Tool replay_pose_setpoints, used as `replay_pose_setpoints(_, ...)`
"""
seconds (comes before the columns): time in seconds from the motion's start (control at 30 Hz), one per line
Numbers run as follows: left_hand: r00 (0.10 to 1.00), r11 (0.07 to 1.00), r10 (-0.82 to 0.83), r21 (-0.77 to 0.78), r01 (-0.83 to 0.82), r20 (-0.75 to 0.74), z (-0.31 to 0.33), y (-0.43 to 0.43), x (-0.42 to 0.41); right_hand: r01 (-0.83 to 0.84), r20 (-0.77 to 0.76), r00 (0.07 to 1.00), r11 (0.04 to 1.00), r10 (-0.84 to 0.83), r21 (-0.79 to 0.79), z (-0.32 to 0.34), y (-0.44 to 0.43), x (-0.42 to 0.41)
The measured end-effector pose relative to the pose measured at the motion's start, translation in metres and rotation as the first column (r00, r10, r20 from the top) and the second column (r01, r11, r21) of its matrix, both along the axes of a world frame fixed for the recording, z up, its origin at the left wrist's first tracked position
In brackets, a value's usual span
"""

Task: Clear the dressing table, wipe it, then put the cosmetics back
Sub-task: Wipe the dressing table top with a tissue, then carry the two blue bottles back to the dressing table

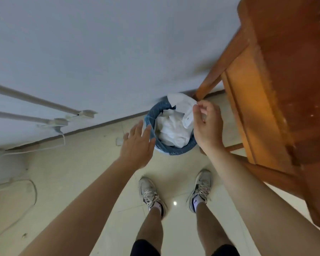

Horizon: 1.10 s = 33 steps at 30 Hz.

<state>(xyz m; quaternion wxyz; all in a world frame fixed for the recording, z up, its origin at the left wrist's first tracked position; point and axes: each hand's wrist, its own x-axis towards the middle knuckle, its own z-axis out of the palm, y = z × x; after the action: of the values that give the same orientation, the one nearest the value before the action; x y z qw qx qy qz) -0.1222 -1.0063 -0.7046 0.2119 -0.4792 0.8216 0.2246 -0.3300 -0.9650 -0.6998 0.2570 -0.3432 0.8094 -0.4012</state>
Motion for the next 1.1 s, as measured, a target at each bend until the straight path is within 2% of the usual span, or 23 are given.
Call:
replay_pose_setpoints(0.13, 0.986, 0.988, -0.138, 0.08, 0.131, 0.089, -0.101, 0.02, 0.006, -0.095, -0.213, 0.973, 0.995, 0.087, -0.026, -0.097, 0.001, -0.001)
replay_pose_setpoints(0.2, 0.975, 0.978, -0.194, 0.105, 0.183, 0.112, -0.139, 0.027, 0.009, -0.227, -0.352, 0.906, 0.972, 0.234, 0.061, -0.143, 0.007, -0.001)
replay_pose_setpoints(0.23, 0.972, 0.974, -0.206, 0.117, 0.193, 0.116, -0.156, 0.029, 0.011, -0.308, -0.42, 0.839, 0.939, 0.345, 0.156, -0.166, 0.01, -0.001)
replay_pose_setpoints(0.27, 0.969, 0.971, -0.217, 0.128, 0.202, 0.12, -0.17, 0.031, 0.012, -0.393, -0.434, 0.754, 0.868, 0.493, 0.303, -0.187, 0.015, 0.0)
replay_pose_setpoints(0.3, 0.964, 0.966, -0.235, 0.141, 0.217, 0.126, -0.183, 0.034, 0.013, -0.471, -0.361, 0.653, 0.731, 0.665, 0.494, -0.206, 0.021, 0.002)
replay_pose_setpoints(0.33, 0.957, 0.959, -0.256, 0.159, 0.234, 0.138, -0.194, 0.036, 0.015, -0.521, -0.219, 0.547, 0.533, 0.808, 0.666, -0.223, 0.026, 0.005)
replay_pose_setpoints(0.37, 0.949, 0.952, -0.277, 0.174, 0.251, 0.15, -0.203, 0.039, 0.016, -0.539, -0.062, 0.467, 0.34, 0.882, 0.771, -0.239, 0.031, 0.006)
replay_pose_setpoints(0.4, 0.944, 0.949, -0.29, 0.177, 0.262, 0.157, -0.211, 0.041, 0.019, -0.536, 0.054, 0.428, 0.205, 0.902, 0.819, -0.252, 0.034, 0.007)
replay_pose_setpoints(0.43, 0.941, 0.948, -0.297, 0.169, 0.271, 0.159, -0.216, 0.042, 0.021, -0.536, 0.1, 0.42, 0.157, 0.902, 0.829, -0.26, 0.036, 0.007)
replay_pose_setpoints(0.47, 0.941, 0.948, -0.301, 0.158, 0.277, 0.155, -0.217, 0.043, 0.022, -0.546, 0.104, 0.432, 0.169, 0.896, 0.82, -0.262, 0.035, 0.005)
replay_pose_setpoints(0.5, 0.942, 0.949, -0.299, 0.15, 0.277, 0.151, -0.216, 0.043, 0.023, -0.558, 0.066, 0.456, 0.228, 0.887, 0.798, -0.258, 0.034, 0.004)
replay_pose_setpoints(0.6, 0.952, 0.963, -0.267, 0.075, 0.259, 0.147, -0.195, 0.038, 0.023, -0.497, -0.241, 0.574, 0.566, 0.783, 0.657, -0.224, 0.027, 0.004)
replay_pose_setpoints(0.67, 0.974, 0.973, -0.211, -0.076, 0.217, 0.084, -0.171, 0.03, 0.021, -0.443, -0.404, 0.607, 0.714, 0.684, 0.543, -0.195, 0.02, 0.001)
replay_pose_setpoints(0.73, 0.986, 0.955, -0.168, -0.252, 0.158, -0.016, -0.139, 0.017, 0.018, -0.424, -0.485, 0.599, 0.766, 0.638, 0.483, -0.165, 0.01, -0.004)
replay_pose_setpoints(0.8, 0.985, 0.928, -0.153, -0.355, 0.113, -0.085, -0.103, 0.001, 0.012, -0.421, -0.515, 0.606, 0.794, 0.606, 0.438, -0.131, 0.001, -0.009)
replay_pose_setpoints(0.97, 0.964, 0.872, -0.196, -0.482, 0.087, -0.18, 0.011, -0.023, -0.001, -0.378, -0.565, 0.644, 0.857, 0.516, 0.351, -0.021, -0.003, -0.013)
replay_pose_setpoints(1.1, 0.931, 0.802, -0.294, -0.586, 0.116, -0.217, 0.136, -0.027, -0.011, -0.353, -0.616, 0.642, 0.889, 0.457, 0.291, 0.098, 0.012, -0.009)
